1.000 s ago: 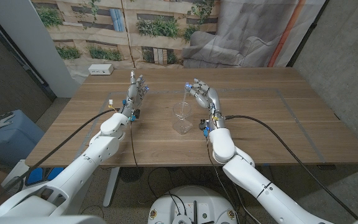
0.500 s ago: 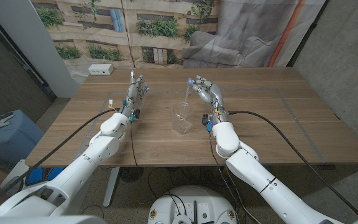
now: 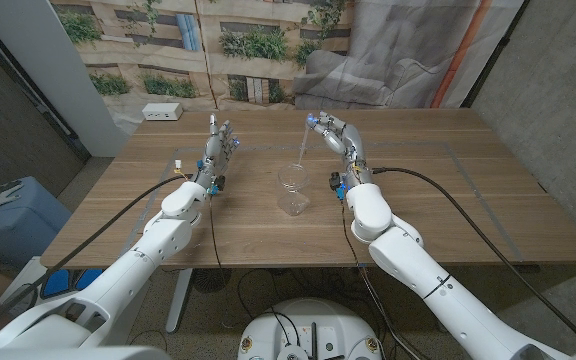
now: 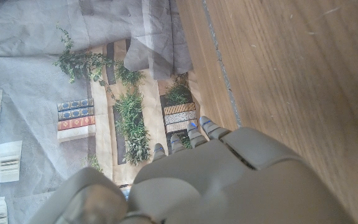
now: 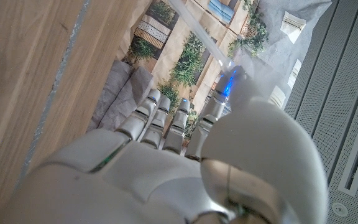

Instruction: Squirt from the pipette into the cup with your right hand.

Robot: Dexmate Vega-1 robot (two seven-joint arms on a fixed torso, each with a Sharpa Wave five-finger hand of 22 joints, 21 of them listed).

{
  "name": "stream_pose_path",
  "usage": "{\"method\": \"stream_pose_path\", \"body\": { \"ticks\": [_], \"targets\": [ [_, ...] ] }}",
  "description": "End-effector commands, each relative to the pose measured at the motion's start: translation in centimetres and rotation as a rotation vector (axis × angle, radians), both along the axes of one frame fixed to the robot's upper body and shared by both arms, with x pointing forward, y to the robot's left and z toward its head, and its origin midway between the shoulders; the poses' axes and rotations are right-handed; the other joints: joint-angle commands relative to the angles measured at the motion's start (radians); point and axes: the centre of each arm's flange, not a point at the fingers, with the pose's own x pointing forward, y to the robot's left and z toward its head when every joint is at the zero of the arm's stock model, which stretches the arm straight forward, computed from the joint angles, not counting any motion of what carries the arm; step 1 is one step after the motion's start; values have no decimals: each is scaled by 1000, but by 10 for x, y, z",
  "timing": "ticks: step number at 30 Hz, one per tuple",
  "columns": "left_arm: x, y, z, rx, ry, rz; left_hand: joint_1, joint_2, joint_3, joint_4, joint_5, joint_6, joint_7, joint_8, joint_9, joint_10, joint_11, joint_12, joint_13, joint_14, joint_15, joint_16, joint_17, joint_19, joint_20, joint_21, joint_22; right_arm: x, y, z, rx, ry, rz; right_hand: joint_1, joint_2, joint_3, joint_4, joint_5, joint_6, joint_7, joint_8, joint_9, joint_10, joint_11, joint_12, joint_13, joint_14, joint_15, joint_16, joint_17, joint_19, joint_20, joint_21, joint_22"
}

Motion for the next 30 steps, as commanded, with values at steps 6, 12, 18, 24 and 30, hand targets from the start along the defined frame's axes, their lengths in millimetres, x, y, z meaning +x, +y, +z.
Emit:
{"method": "stream_pose_path", "body": {
  "ticks": [6, 12, 18, 24, 30],
  "targets": [
    [0, 0, 0, -1, 0, 2, 1, 42, -6, 1, 5, -7, -6, 6, 2, -4, -3, 5, 5, -8, -114, 6, 2, -6, -91, 6, 2, 0, -11, 33, -2, -35, -8, 6, 10, -4, 2, 9, 15, 2, 6, 3, 5, 9, 0, 2, -2, -84, 5, 2, 2, 7, -2, 6],
    [0, 0, 0, 1, 0, -1, 1, 42, -6, 1, 5, -7, -6, 6, 2, -4, -3, 5, 5, -8, -115, 6, 2, -6, -91, 6, 2, 4, -10, 40, -7, -50, -20, 10, 8, -6, -1, 13, 23, 18, 9, 3, 12, 15, 2, 2, -2, -80, 5, 2, 1, 6, -2, 6],
    [0, 0, 0, -1, 0, 2, 1, 42, -6, 1, 5, -6, -6, 6, 2, -4, -4, 5, 5, -8, -115, 6, 2, -6, -91, 6, 2, 12, -10, 48, -14, -66, -33, 12, 6, -7, -2, 16, 26, 22, 10, 3, 15, 18, 3, 2, -3, -80, 4, 2, 1, 7, -2, 6],
    [0, 0, 0, 1, 0, -1, 1, 42, -6, 1, 5, -6, -6, 6, 2, -6, -3, 4, 5, -9, -114, 6, 2, -8, -91, 5, 2, 19, -12, 55, -16, -79, -48, 14, 5, -8, -2, 18, 29, 23, 10, 2, 15, 18, 2, 2, -4, -78, 4, 2, 1, 7, -2, 6],
    [0, 0, 0, 1, 0, -2, 1, 43, -6, 1, 5, -5, -6, 6, 2, -3, -2, 5, 5, -8, -115, 6, 2, -6, -91, 6, 2, 29, -12, 61, -13, -83, -63, 15, 4, -9, -2, 20, 30, 22, 10, 2, 10, 18, 0, 1, -4, -80, 3, 2, 1, 7, -1, 6]
  ]
}}
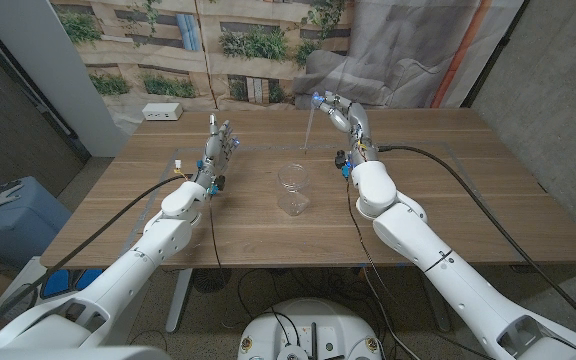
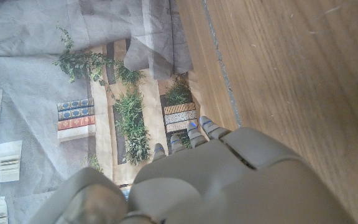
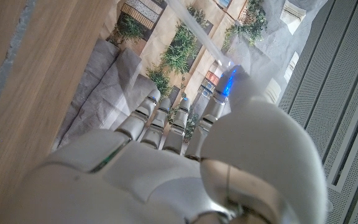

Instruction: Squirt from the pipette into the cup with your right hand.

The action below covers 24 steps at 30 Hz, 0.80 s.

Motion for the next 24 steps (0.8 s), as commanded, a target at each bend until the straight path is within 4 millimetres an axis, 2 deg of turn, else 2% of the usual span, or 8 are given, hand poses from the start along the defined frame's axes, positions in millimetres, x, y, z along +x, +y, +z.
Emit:
{"method": "stream_pose_path", "body": {
  "ticks": [1, 14, 24],
  "targets": [
    [0, 0, 0, 2, 1, -2, 1, 43, -6, 1, 5, -5, -6, 6, 2, -3, -3, 5, 5, -8, -115, 6, 2, -6, -91, 6, 2, 17, -1, 15, -3, -23, -30, 9, -1, -2, 0, 6, 8, 1, 4, 1, -5, 3, 0, 1, 0, -75, 4, 2, 1, 7, -1, 6],
    [0, 0, 0, 2, 1, -2, 1, 43, -6, 1, 5, -6, -6, 6, 2, -5, -4, 4, 5, -8, -115, 6, 2, -6, -91, 6, 2, 51, 3, 13, -10, -22, -46, 9, -1, -5, 2, 10, 0, -1, -1, 1, -8, -1, -2, 1, 0, -77, 4, 3, 1, 4, -1, 6],
    [0, 0, 0, 2, 1, -2, 1, 43, -6, 1, 5, -6, -6, 6, 2, -5, -2, 4, 5, -9, -114, 6, 2, -7, -91, 5, 2, 68, 0, 10, 2, -21, -70, 8, 3, -6, 4, 13, -8, -9, -4, 2, -9, -5, -3, 1, 0, -80, 4, 4, 3, 0, 0, 6]
  ]
}}
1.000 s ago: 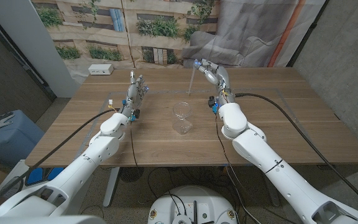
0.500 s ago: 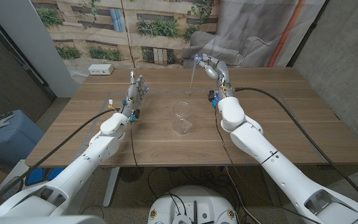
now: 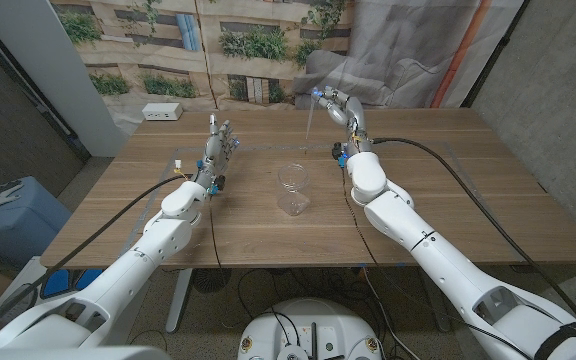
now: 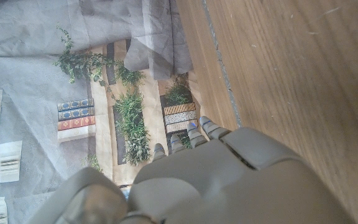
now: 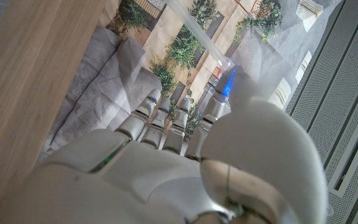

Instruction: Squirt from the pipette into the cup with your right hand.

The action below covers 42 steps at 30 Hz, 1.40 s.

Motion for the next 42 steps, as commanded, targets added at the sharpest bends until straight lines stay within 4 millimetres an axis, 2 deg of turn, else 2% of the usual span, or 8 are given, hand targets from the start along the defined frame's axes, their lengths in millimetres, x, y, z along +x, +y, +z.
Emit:
{"method": "stream_pose_path", "body": {
  "ticks": [1, 9, 24, 42],
  "targets": [
    [0, 0, 0, 0, 0, 0, 1, 42, -6, 1, 5, -6, -6, 6, 2, -5, -2, 4, 5, -9, -114, 6, 2, -7, -91, 5, 2, 28, -2, -4, 7, 8, -33, 8, 3, -2, 0, 5, -4, -6, -3, 2, -6, -1, -3, 4, 0, -81, 4, 4, 3, 0, 0, 6],
    [0, 0, 0, -2, 0, 3, 1, 42, -6, 1, 5, -6, -6, 6, 2, -4, -3, 5, 5, -8, -115, 6, 2, -6, -91, 6, 2, 38, 0, -11, 31, 19, -31, 7, 6, -4, 2, 7, -8, -13, -4, 3, -1, -5, -2, 4, 3, -83, 6, 6, 7, -3, 2, 6],
    [0, 0, 0, 0, 0, 0, 1, 42, -6, 1, 5, -6, -6, 6, 2, -5, -1, 4, 5, -9, -114, 5, 2, -7, -91, 5, 2, 58, -1, -28, -37, -51, -48, 6, 10, -9, 4, 10, -8, -17, -4, 4, 6, -6, 1, 4, 5, -92, 9, 9, 22, -11, 7, 7],
    [0, 0, 0, 0, 0, 0, 1, 42, -6, 1, 5, -7, -6, 6, 2, -4, -2, 5, 5, -8, -114, 6, 2, -6, -92, 6, 2, 74, -6, -41, -48, -26, -85, 7, 9, -15, 2, 12, -3, -21, -2, 4, 16, -7, 4, 5, 13, -99, 14, 11, 27, -12, 8, 7]
  ]
}}
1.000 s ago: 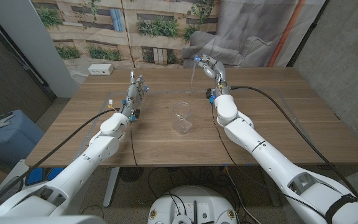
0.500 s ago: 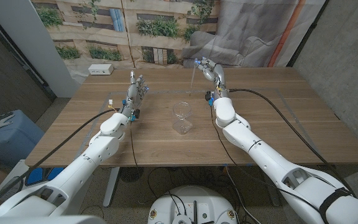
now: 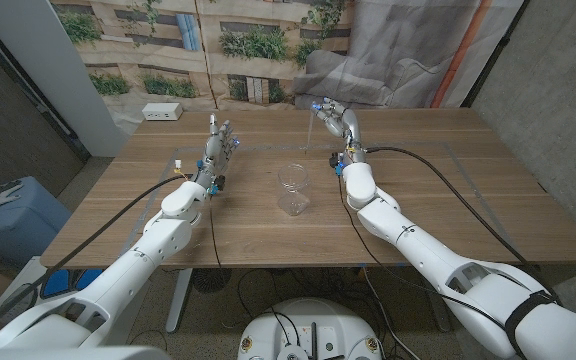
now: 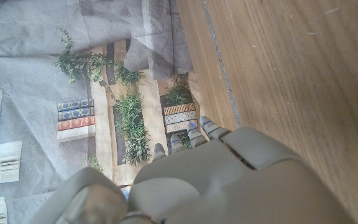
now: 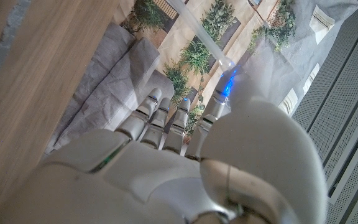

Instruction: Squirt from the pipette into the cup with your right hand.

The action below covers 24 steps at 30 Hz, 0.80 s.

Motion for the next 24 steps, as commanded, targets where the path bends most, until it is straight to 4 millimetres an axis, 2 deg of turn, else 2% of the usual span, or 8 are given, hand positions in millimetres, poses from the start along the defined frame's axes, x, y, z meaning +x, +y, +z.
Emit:
{"method": "stream_pose_path", "body": {
  "ticks": [1, 12, 24],
  "targets": [
    [0, 0, 0, 0, 0, 0, 1, 42, -6, 1, 5, -6, -6, 6, 2, -4, -3, 5, 5, -8, -115, 6, 2, -6, -91, 6, 2, 11, -3, -8, -15, 13, -24, 7, 9, -3, -2, 4, 10, -9, 6, 4, 9, 1, 4, 2, 13, -100, 6, 2, 8, -2, 8, 2],
    [0, 0, 0, 0, 0, 0, 1, 42, -6, 1, 5, -6, -6, 6, 2, -6, -2, 4, 5, -9, -114, 6, 2, -7, -91, 5, 2, 16, -4, -11, -14, 24, -35, 8, 8, -6, -3, 4, 8, -10, 4, 3, 11, 0, 5, 2, 15, -101, 8, 4, 11, -3, 8, 2],
    [0, 0, 0, 0, 0, 0, 1, 42, -6, 1, 5, -7, -6, 6, 2, -5, -3, 4, 5, -9, -114, 6, 2, -7, -91, 5, 2, 16, -5, -12, -22, 19, -41, 7, 9, -12, -1, 4, -37, -14, -14, 4, -7, 0, -3, 3, 8, -99, 7, 6, 8, -4, 6, 2]
  ]
}}
